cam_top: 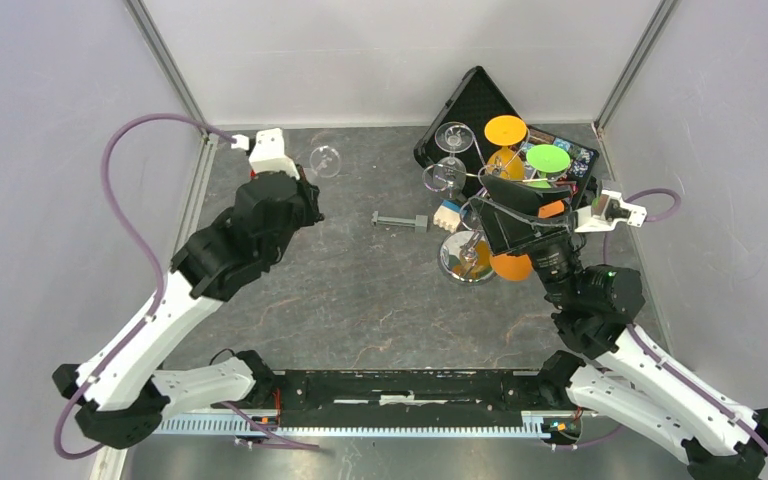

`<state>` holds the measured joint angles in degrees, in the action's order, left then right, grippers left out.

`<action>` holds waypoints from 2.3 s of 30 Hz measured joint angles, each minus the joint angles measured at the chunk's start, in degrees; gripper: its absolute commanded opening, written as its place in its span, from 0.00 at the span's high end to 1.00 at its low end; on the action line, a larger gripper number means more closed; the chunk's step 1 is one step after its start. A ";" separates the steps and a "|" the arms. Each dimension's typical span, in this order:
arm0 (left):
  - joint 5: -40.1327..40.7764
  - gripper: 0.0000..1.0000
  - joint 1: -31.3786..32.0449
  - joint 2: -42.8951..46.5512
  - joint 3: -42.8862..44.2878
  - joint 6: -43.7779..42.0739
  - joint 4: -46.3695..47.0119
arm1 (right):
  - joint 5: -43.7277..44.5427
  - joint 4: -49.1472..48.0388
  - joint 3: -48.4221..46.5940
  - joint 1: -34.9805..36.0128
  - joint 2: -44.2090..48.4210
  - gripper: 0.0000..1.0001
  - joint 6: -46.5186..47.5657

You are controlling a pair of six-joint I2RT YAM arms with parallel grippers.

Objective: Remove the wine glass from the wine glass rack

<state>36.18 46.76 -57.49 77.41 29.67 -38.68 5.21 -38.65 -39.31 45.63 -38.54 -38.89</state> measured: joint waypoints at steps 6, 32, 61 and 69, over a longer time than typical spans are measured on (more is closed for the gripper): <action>-7.54 0.98 -9.38 -9.62 5.79 -4.50 -9.55 | 0.98 2.62 0.00 0.00 1.11 0.09 0.24; -29.20 0.98 -25.42 -45.77 32.63 -17.22 -25.75 | 7.10 48.65 -18.71 0.00 14.23 0.06 35.43; -30.29 0.57 -28.72 -57.37 44.81 -19.63 -31.17 | 10.47 64.26 -20.59 0.00 16.81 0.07 37.24; -30.58 0.23 -28.81 -57.37 49.75 -20.02 -31.01 | 10.56 66.97 -21.92 0.00 16.00 0.06 36.59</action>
<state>5.61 17.96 -114.87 127.15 9.65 -69.69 15.77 28.32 -61.23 45.63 -22.55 -2.31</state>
